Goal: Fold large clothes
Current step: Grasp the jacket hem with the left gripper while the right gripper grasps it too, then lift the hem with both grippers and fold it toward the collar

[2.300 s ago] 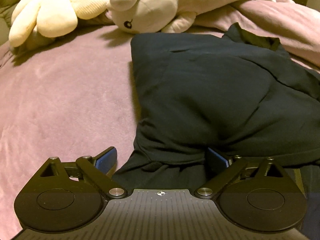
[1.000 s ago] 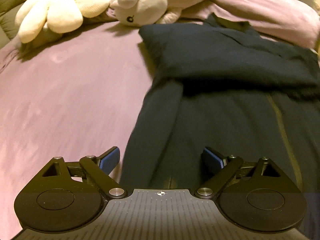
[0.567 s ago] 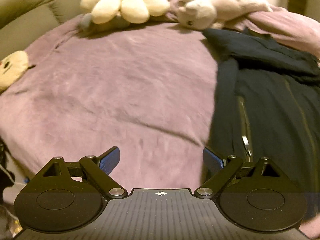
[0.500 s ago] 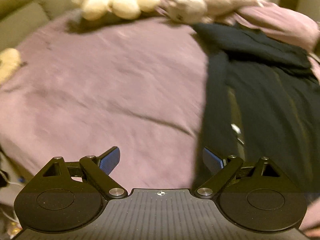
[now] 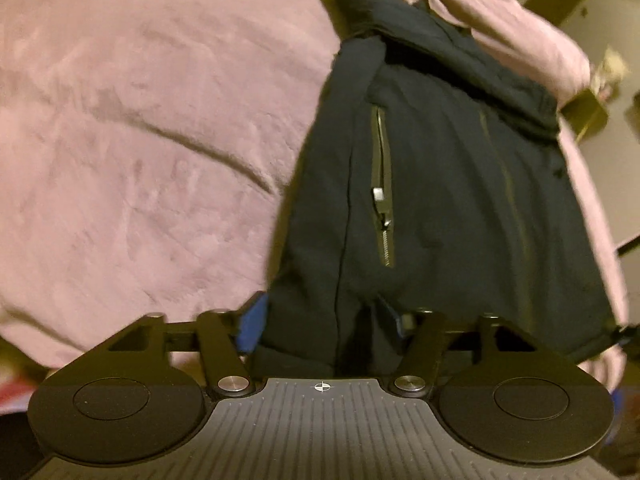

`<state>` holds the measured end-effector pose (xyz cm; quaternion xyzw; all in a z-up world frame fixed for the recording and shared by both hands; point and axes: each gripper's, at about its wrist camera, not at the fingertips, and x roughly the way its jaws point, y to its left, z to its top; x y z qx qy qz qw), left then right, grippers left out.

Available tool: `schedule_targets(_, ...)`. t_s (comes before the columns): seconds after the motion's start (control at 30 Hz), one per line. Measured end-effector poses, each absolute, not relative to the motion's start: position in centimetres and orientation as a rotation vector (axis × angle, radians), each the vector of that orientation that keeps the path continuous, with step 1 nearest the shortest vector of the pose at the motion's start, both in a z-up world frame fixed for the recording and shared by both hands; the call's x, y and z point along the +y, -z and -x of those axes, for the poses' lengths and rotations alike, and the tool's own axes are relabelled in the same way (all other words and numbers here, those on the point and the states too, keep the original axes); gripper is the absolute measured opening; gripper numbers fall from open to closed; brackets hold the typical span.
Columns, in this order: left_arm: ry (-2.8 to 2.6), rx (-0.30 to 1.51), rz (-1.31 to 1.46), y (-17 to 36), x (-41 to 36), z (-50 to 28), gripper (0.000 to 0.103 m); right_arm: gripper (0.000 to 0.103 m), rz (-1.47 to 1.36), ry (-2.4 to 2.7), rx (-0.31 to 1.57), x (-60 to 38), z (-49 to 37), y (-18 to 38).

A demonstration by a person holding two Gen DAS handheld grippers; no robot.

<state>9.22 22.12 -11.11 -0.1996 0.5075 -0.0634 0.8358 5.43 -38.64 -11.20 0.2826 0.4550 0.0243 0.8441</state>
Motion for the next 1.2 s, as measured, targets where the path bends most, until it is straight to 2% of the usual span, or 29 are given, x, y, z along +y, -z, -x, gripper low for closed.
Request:
schedule_targets(0.07, 0.159, 1.064, 0.450, 11.0, 22.4, -9.2, 0.053, 0.034, -0.629, -0.065, 0.970, -38.9, -5.6, 11.5)
schedule_targets(0.13, 0.177, 1.061, 0.461, 11.0, 22.5, -9.3, 0.053, 0.039, -0.654, -0.066, 0.985, -39.1, -5.9, 11.9)
schedule_targets(0.27, 0.202, 1.099, 0.403, 11.7, 21.6, -10.0, 0.069, 0.046, -0.692, -0.078, 0.999, -39.2, -6.6, 12.7)
schedule_targets(0.3, 0.206, 1.106, 0.386, 11.8, 21.3, -10.1, 0.070, 0.046, -0.693, -0.083, 0.998, -39.1, -6.7, 12.7)
schedule_targets(0.37, 0.215, 1.117, 0.342, 11.8, 20.6, -10.4, 0.070, 0.029, -0.669, -0.091, 0.987, -38.7, -6.9, 12.5)
schedule_targets(0.4, 0.220, 1.120, 0.334, 11.8, 20.5, -10.5, 0.068, 0.028, -0.661, -0.103, 0.989, -38.6, -6.9, 12.4)
schedule_targets(0.47, 0.213, 1.117, 0.316, 11.5, 20.4, -10.6, 0.045, 0.024, -0.659, -0.119, 0.982, -38.3, -7.1, 12.1)
schedule_targets(0.5, 0.204, 1.117, 0.318, 11.4, 20.6, -10.7, 0.039, 0.023, -0.657, -0.134, 0.976, -38.2, -7.2, 11.8)
schedule_targets(0.53, 0.201, 1.114, 0.356, 11.1, 21.0, -10.8, 0.026, 0.023, -0.666, -0.152, 0.964, -38.1, -7.4, 11.5)
schedule_targets(0.57, 0.216, 1.104, 0.417, 10.7, 21.6, -10.9, 0.022, 0.022, -0.683, -0.170, 0.949, -38.1, -7.6, 11.1)
schedule_targets(0.87, 0.293, 0.833, 0.582, 3.1, 22.2, -15.3, 0.018, 0.022, -0.728, -0.226, 0.759, -38.3, -13.4, 6.1)
schedule_targets(1.03, 0.221, 0.766, 0.644, 2.5, 22.3, -21.8, 0.017, 0.022, -0.716, -0.163, 0.659, -38.3, -20.0, 3.5)
schedule_targets(1.2, 0.075, 0.743, 0.666, 3.7, 22.4, -28.6, 0.017, 0.023, -0.712, -0.022, 0.636, -38.2, -26.7, 3.2)
